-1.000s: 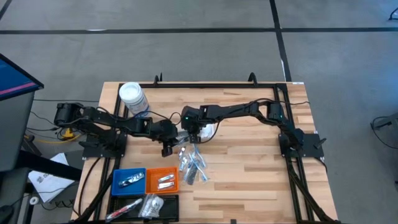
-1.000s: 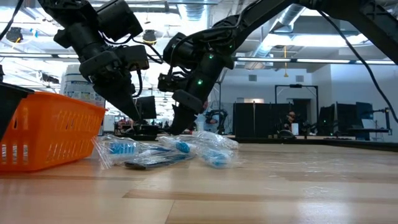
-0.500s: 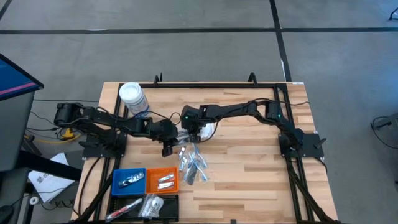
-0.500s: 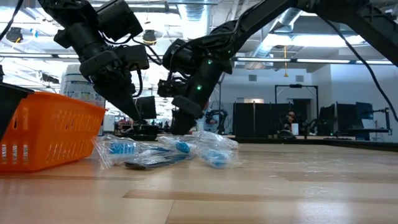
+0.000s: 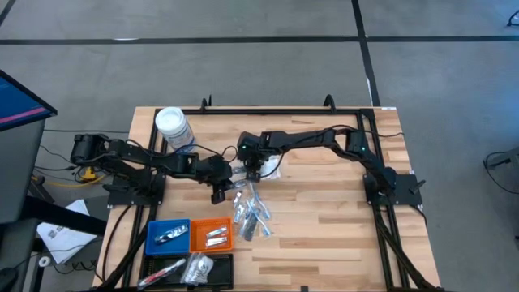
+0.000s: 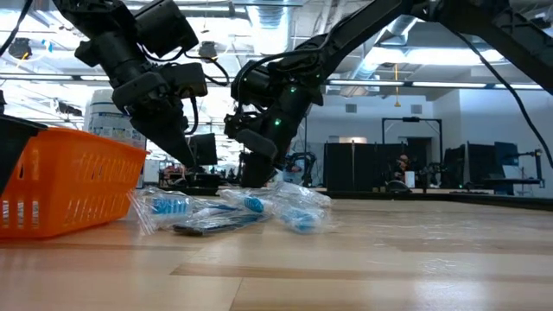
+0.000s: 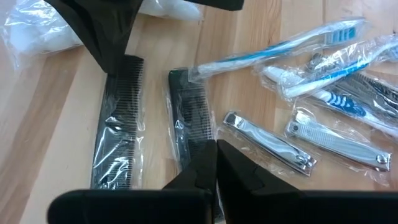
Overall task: Pick & Place Travel size toiletries
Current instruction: Put the top black comb into the blue basket
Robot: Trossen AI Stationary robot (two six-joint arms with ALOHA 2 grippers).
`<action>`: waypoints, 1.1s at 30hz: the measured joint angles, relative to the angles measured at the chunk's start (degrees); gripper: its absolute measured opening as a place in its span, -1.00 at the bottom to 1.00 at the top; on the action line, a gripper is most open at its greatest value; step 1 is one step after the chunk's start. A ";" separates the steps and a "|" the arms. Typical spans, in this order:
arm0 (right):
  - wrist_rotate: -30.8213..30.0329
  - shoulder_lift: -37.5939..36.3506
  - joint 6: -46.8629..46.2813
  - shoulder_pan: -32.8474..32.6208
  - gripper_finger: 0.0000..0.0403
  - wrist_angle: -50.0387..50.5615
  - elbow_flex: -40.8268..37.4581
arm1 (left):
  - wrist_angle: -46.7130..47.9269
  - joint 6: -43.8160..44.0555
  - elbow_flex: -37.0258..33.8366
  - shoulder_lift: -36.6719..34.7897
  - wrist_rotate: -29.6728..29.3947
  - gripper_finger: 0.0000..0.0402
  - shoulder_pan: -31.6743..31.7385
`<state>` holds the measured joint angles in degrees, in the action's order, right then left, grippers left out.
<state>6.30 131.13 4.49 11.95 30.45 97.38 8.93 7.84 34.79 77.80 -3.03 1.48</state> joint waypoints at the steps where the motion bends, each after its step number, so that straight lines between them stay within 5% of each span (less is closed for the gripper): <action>1: 0.00 0.08 0.02 -0.16 -1.00 0.92 0.62 | 0.00 -0.02 0.00 -0.02 0.01 -0.99 -0.01; 33: -0.39 -0.99 -3.26 -0.49 -1.00 2.65 2.05 | 0.04 -0.04 0.00 -0.02 0.04 -0.99 0.00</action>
<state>5.91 130.14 1.23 11.46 33.10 99.44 8.97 7.79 34.79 77.78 -2.98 1.47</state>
